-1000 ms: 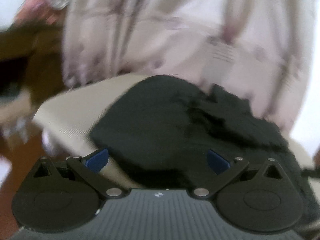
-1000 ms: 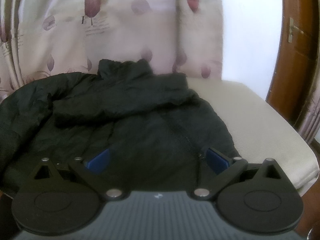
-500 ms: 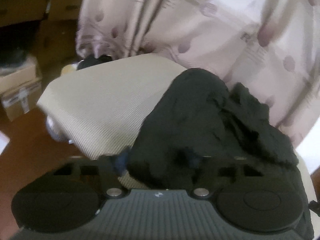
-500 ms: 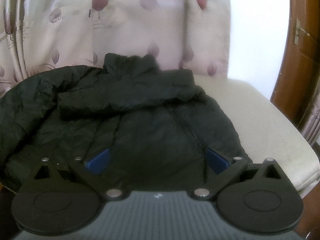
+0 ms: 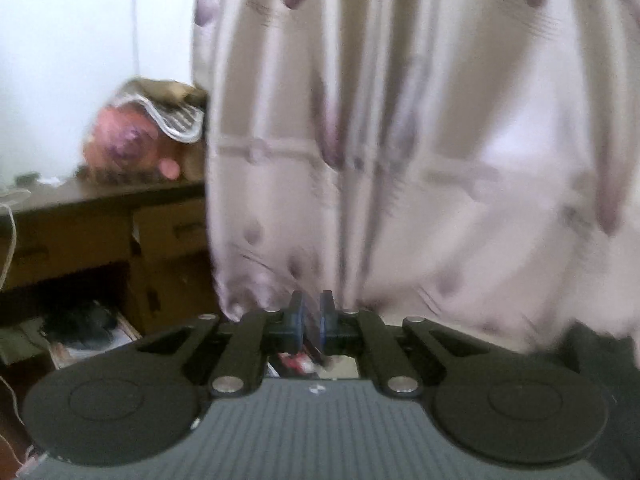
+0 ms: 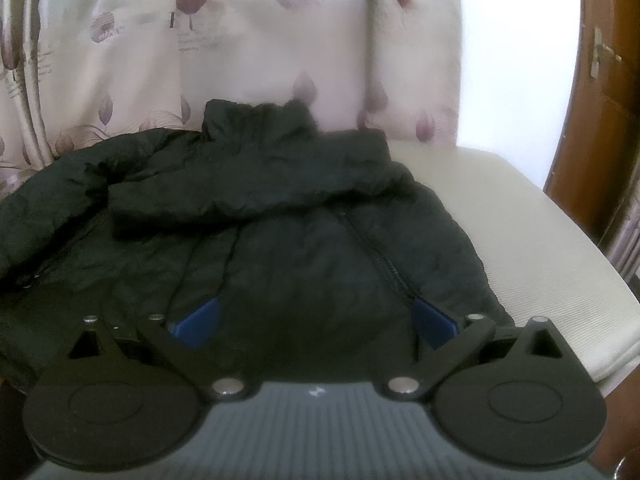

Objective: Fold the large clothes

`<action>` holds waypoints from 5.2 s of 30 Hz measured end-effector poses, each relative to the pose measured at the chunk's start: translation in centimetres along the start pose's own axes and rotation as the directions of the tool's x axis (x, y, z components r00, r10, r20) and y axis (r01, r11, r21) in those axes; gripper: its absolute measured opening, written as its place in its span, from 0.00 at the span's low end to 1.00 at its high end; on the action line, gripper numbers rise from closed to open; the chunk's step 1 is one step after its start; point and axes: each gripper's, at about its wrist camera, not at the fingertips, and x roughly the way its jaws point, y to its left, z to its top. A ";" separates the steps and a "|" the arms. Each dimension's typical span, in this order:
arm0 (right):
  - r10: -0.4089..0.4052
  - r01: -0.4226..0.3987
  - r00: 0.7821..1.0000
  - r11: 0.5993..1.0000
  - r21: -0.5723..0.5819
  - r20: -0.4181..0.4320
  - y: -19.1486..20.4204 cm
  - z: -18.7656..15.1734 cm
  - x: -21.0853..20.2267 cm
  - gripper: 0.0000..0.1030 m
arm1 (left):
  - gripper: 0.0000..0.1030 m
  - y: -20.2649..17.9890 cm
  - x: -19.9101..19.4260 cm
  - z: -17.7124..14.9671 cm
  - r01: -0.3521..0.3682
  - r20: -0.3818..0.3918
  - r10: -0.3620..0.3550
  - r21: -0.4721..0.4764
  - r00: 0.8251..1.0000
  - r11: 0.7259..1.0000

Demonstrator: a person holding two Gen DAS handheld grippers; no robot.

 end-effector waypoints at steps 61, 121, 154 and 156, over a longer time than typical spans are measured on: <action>0.107 0.051 0.979 0.701 -0.711 0.176 17.9 5.0 14.4 1.00 | 0.78 -7.6 -3.4 -8.5 0.236 -0.030 -0.237 0.282 0.971 0.930; 0.079 -0.047 0.950 0.993 -0.111 0.302 -10.6 23.0 25.2 0.09 | 0.99 -19.3 -3.9 -20.7 0.308 -0.313 -0.195 0.367 0.930 0.878; -0.047 -0.047 0.986 0.838 0.543 0.158 -39.3 2.6 13.4 0.78 | 0.99 -18.4 -8.6 -21.5 0.397 -0.240 -0.333 0.304 0.912 0.866; 0.032 -0.100 0.989 0.870 0.482 0.147 -36.2 0.4 11.3 0.78 | 1.00 -18.0 -8.8 -21.4 0.399 -0.225 -0.344 0.285 0.912 0.872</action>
